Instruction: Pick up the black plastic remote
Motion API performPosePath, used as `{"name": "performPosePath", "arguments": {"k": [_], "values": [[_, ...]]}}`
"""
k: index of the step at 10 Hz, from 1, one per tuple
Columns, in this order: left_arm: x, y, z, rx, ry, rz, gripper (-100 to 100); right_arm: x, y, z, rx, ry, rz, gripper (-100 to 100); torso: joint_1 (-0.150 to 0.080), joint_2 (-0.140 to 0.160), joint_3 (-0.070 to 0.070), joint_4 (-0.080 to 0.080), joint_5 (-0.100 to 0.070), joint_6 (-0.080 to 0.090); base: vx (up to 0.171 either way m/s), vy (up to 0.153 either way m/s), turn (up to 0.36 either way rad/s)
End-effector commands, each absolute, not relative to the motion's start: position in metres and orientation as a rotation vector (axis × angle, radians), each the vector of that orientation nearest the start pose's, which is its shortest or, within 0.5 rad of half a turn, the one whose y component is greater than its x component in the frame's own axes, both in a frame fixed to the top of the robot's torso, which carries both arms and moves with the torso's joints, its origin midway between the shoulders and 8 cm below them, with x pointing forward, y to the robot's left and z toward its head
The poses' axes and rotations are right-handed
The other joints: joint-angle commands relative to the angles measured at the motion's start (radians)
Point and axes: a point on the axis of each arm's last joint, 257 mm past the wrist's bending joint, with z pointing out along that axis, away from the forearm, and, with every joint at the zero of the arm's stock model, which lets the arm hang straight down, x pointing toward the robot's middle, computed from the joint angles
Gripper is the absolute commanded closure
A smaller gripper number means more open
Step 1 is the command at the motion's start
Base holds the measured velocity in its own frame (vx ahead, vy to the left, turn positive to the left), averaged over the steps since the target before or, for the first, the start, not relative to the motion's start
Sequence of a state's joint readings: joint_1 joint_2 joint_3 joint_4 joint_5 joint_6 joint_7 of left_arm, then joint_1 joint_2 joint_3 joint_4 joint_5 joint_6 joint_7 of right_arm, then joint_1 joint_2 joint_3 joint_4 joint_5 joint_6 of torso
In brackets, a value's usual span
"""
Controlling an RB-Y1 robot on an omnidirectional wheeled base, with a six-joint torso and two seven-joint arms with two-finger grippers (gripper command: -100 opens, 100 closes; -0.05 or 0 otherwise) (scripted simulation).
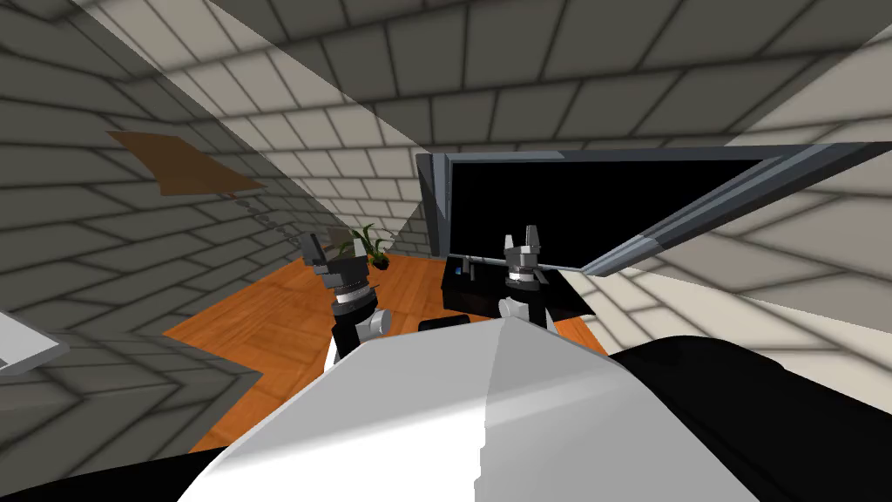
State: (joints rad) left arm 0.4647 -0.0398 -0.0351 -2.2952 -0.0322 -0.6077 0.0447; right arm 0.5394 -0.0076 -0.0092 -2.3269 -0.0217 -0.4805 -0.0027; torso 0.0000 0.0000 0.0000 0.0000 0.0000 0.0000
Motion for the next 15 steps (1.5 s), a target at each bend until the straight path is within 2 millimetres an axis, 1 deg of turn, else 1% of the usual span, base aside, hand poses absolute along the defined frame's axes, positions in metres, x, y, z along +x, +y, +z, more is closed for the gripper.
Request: {"name": "performPosePath", "arguments": {"k": [1, 5, 7, 8, 9, 11, 12, 13, 14, 15], "values": [[0.324, 0.26, 0.061, -0.558, 0.479, -1.403, 0, 0.34, -0.284, 0.022, 0.68, 0.646, 1.3, -100, 0.0, 0.0, 0.0, 0.0, 0.0, 0.0, -0.04, -0.019, 0.136], [0.324, 0.26, 0.061, -0.558, 0.479, -1.403, 0, 0.368, -0.278, -0.021, 0.76, 0.791, 1.311, -100, -0.004, 0.007, 0.004, 0.002, -0.001, 0.0, -0.11, -0.055, 0.281], [0.324, 0.26, 0.061, -0.558, 0.479, -1.403, 0, 0.382, -0.278, -0.05, 0.817, 0.874, 1.306, -100, -0.005, 0.006, 0.004, 0.001, -0.001, 0.0, -0.097, -0.055, 0.321], [0.324, 0.26, 0.061, -0.558, 0.479, -1.403, 0, 0.389, -0.278, -0.069, 0.854, 0.924, 1.297, -100, -0.005, 0.006, 0.004, 0.001, -0.001, 0.0, -0.107, -0.071, 0.371], [0.324, 0.26, 0.061, -0.558, 0.479, -1.403, 0, 0.389, -0.278, -0.069, 0.854, 0.924, 1.297, -100, -0.006, 0.006, 0.004, 0.001, -0.001, 0.0, -0.07, -0.057, 0.107], [0.324, 0.26, 0.061, -0.558, 0.479, -1.403, 0, 0.402, -0.281, -0.108, 0.928, 1.023, 1.277, -100, -0.005, 0.003, 0.002, 0.001, -0.001, 0.0, -0.057, -0.051, 0.302], [0.324, 0.26, 0.061, -0.558, 0.479, -1.403, 0, 0.403, -0.282, -0.111, 0.937, 1.033, 1.272, -100, -0.006, 0.003, 0.002, 0.001, -0.001, 0.0, -0.059, -0.058, 0.171], [0.324, 0.26, 0.061, -0.558, 0.479, -1.402, 0, 0.408, -0.284, -0.135, 0.982, 1.092, 1.254, -100, -0.006, 0.003, 0.002, 0.001, -0.001, 0.001, -0.062, -0.045, 0.226], [0.324, 0.26, 0.061, -0.558, 0.479, -1.403, 0, 0.408, -0.284, -0.135, 0.982, 1.092, 1.254, -100, -0.005, 0.003, 0.002, 0.001, -0.001, 0.0, -0.044, -0.035, 0.183], [0.324, 0.26, 0.061, -0.558, 0.479, -1.402, 0, 0.412, -0.287, -0.161, 1.03, 1.154, 1.232, -100, -0.005, 0.002, 0.001, 0.001, -0.001, 0.0, -0.042, -0.029, 0.354]]}}
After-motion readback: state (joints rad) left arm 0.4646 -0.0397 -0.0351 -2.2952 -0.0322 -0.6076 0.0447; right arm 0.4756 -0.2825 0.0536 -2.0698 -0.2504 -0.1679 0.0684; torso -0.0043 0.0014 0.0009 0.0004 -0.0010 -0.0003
